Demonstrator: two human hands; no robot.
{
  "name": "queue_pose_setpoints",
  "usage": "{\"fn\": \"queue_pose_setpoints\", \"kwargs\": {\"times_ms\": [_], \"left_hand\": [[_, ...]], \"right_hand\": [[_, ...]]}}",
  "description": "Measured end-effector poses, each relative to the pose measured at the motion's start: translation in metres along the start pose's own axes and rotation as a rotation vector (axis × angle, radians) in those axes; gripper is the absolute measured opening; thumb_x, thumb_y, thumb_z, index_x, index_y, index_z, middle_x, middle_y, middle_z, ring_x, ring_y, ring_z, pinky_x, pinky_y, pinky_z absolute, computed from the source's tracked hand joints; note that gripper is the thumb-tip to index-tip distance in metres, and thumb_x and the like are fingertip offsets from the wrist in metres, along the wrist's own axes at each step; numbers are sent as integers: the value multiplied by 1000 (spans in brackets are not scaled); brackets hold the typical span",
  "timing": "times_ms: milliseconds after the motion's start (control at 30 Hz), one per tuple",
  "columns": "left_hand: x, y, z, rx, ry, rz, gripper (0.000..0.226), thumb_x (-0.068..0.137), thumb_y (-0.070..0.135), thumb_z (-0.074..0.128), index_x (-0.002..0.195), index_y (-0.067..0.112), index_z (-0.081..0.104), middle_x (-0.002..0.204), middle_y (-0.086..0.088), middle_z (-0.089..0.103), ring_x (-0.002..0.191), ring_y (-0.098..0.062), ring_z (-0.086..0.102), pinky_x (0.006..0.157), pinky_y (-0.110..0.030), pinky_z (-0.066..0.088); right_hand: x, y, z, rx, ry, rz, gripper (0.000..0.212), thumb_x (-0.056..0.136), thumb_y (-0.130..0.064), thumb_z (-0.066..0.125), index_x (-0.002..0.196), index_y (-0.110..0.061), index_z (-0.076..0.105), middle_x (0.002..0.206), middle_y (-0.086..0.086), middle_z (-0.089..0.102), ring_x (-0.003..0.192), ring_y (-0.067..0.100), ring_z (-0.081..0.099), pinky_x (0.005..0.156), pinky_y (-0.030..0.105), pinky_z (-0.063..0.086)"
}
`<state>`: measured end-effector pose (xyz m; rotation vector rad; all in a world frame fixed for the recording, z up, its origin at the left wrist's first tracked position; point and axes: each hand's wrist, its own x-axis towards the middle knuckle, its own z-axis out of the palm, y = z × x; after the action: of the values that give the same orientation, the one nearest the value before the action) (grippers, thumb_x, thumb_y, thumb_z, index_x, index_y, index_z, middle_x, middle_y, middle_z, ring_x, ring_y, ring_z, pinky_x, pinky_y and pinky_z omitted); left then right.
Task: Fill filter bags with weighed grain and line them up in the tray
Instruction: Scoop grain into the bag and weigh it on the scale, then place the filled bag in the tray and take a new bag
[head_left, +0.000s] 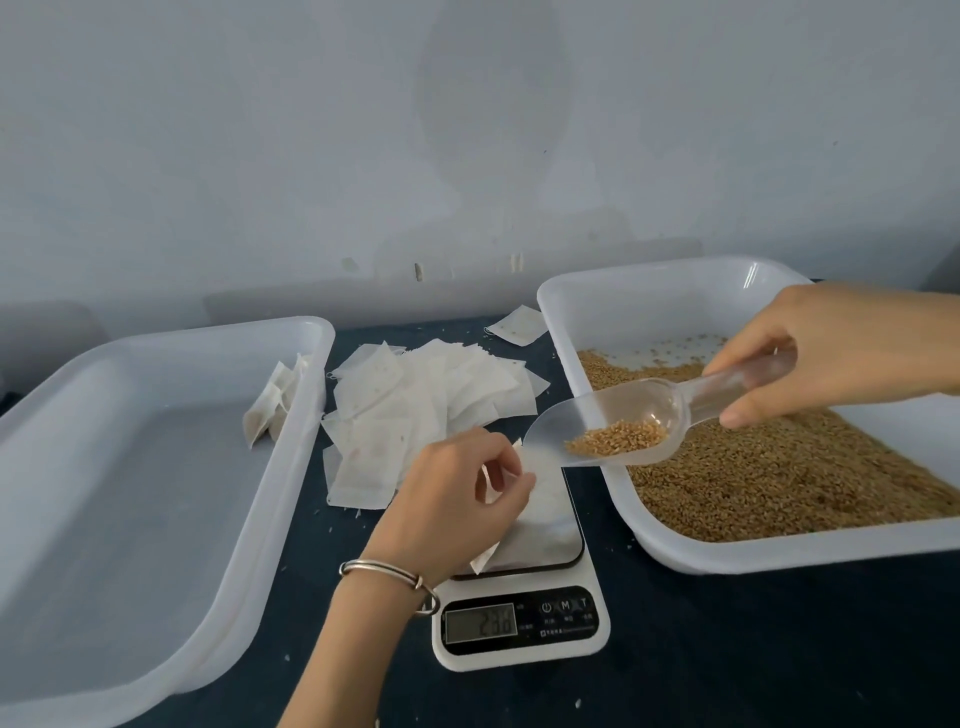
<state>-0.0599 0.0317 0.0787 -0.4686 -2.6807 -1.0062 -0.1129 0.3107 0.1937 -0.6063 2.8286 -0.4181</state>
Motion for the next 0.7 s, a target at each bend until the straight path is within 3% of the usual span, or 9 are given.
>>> {"fn": "queue_pose_setpoints", "kwargs": {"times_ms": [100, 233, 433, 500, 567, 700], "left_hand": [[-3, -5, 0, 27, -22, -8, 21, 77, 38, 72, 76, 23, 58, 70, 11, 56, 66, -7, 51, 60, -14, 41], [-4, -4, -2, 33, -10, -2, 20, 79, 31, 72, 74, 23, 55, 67, 12, 54, 64, -5, 50, 59, -14, 40], [-2, -5, -38, -86, 213, -137, 21, 86, 13, 62, 71, 19, 51, 56, 0, 60, 52, -4, 56, 51, -9, 41], [3, -20, -70, -192, 343, -192, 23, 87, 9, 61, 69, 19, 50, 58, 2, 64, 51, -6, 63, 47, -9, 43], [10, -44, -111, -252, 467, -220, 26, 86, 5, 61, 66, 20, 51, 58, 7, 64, 51, -13, 67, 50, -18, 53], [22, -109, -189, -73, 597, -308, 19, 84, 13, 60, 68, 24, 55, 71, 2, 66, 52, -18, 69, 56, -33, 59]], "right_hand": [[0, -2, 1, 15, -11, -13, 33, 54, -63, 71, 84, -69, 58, 79, -45, 59, 79, -22, 53, 64, 18, 40], [0, -4, 4, 22, -34, 6, 33, 55, -64, 71, 85, -69, 57, 80, -45, 59, 77, -10, 60, 70, 24, 52], [-6, 4, 6, 143, 28, 92, 40, 45, -72, 67, 83, -60, 65, 80, -51, 56, 79, -25, 53, 68, 11, 34], [-9, 9, 9, 246, 58, 143, 46, 43, -69, 69, 86, -55, 63, 79, -43, 62, 71, -22, 57, 70, 13, 37], [-9, 17, 13, 303, 80, 185, 51, 44, -67, 70, 92, -53, 62, 82, -31, 67, 67, -10, 62, 78, 22, 44], [-2, 35, 26, 333, 137, 258, 48, 62, -56, 69, 107, -42, 59, 81, -6, 74, 71, 13, 70, 80, 39, 55]]}}
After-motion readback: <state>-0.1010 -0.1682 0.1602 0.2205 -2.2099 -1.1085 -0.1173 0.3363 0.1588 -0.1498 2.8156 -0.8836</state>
